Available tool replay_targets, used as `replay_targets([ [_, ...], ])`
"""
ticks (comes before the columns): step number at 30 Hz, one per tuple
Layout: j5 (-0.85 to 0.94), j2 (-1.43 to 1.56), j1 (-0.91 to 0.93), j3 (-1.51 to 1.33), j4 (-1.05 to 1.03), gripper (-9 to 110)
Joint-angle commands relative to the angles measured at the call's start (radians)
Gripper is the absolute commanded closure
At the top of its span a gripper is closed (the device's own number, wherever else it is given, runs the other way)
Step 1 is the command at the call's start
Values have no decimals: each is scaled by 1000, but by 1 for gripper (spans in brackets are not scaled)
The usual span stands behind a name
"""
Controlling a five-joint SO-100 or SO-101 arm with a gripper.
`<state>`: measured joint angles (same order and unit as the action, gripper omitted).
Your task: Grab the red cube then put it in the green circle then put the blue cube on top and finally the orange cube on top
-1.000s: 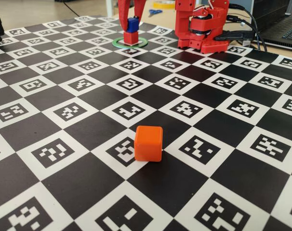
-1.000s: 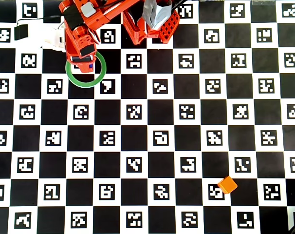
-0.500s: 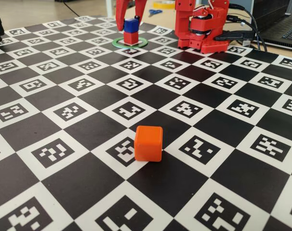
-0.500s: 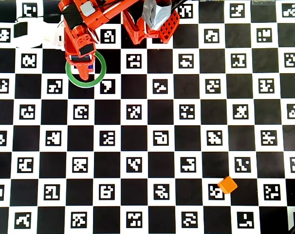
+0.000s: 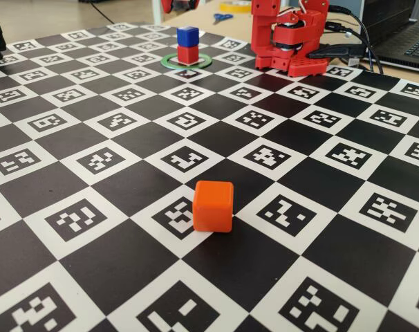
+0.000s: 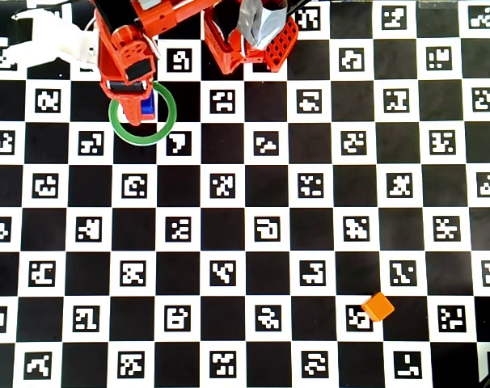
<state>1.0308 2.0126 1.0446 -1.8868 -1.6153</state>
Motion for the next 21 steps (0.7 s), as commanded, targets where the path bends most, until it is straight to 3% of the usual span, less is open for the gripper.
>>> replay_targets([
  [1,-104,63,-110,178,-97,69],
  [12,-661,57,-732,282,-129,69],
  [21,-1146,-109,-1097,436,-130,70],
])
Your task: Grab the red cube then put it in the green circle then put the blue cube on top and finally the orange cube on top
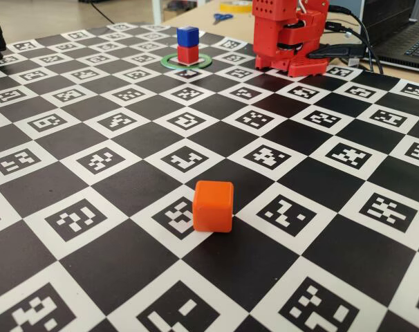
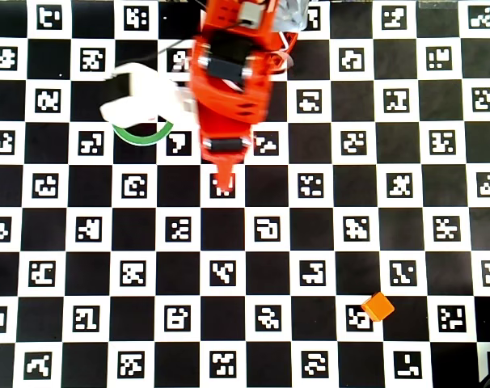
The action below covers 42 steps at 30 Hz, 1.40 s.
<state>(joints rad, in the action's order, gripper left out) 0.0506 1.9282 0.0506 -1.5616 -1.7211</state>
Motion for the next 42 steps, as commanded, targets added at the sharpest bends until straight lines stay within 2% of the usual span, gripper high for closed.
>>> replay_targets([
  [1,-202,-35,-130,118,-12,70],
  [7,-348,-17,-282,80,143,74],
  [12,-394,-32,-373,81,262,74],
  [27,-782,-627,-520,624,161,76],
  [34,-854,-888,-615,946,104,76],
  [42,-943,-1043,-626,1095,176,77],
])
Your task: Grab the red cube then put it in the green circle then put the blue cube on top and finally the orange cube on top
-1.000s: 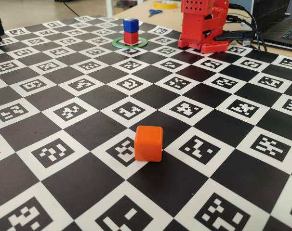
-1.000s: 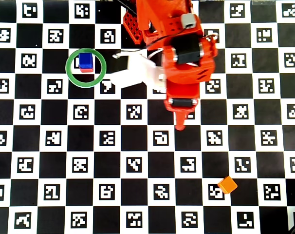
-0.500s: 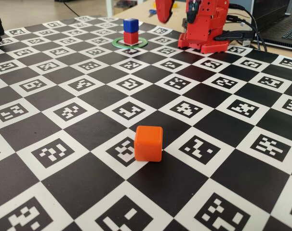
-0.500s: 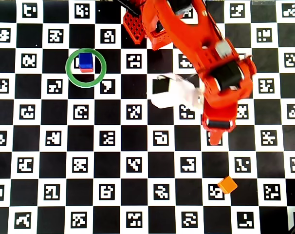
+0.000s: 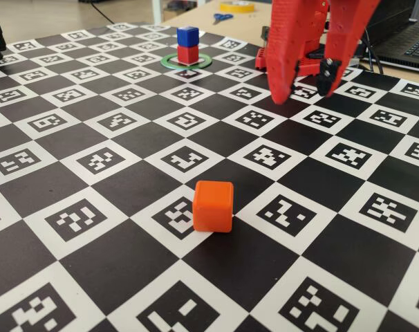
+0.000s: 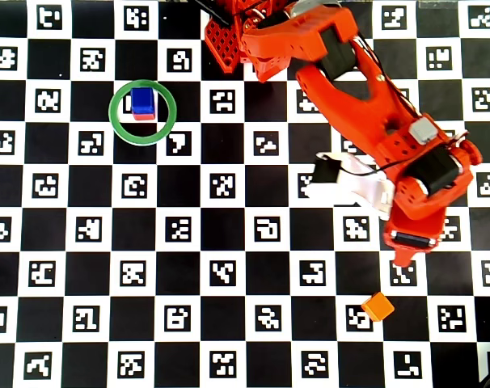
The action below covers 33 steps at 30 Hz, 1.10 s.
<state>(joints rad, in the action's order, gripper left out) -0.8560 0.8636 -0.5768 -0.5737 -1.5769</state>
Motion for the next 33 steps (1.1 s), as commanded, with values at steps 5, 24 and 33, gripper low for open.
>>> replay_targets([
  [5,-164,-49,34,149,95,77],
  [24,-382,-193,112,244,212,67],
  [33,-419,-242,124,256,239,67],
])
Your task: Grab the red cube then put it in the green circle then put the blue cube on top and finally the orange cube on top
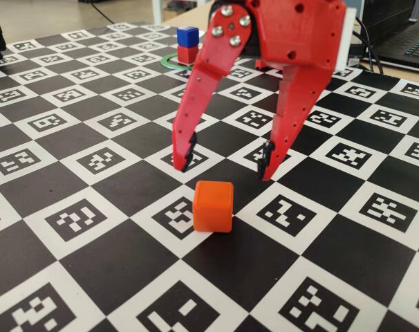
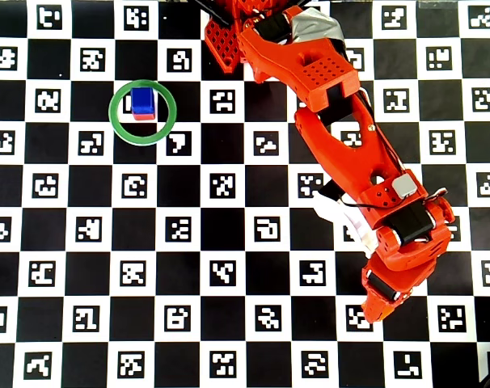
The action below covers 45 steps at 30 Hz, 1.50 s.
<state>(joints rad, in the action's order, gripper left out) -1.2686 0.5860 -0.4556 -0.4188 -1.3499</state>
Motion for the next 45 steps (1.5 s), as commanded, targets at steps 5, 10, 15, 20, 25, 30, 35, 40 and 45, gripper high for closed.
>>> replay_targets([
  [5,-17,0,9,103,26,67],
  [10,-29,-32,26,107,51,67],
  [15,-32,-46,46,110,69,68],
  [20,-32,-57,52,112,80,68],
  [25,-34,-63,54,112,81,70],
  [30,-38,-63,54,112,77,74],
  [35,-44,-64,52,112,67,78],
  [40,-46,-71,54,112,61,83],
  [45,-46,-71,54,123,49,90],
])
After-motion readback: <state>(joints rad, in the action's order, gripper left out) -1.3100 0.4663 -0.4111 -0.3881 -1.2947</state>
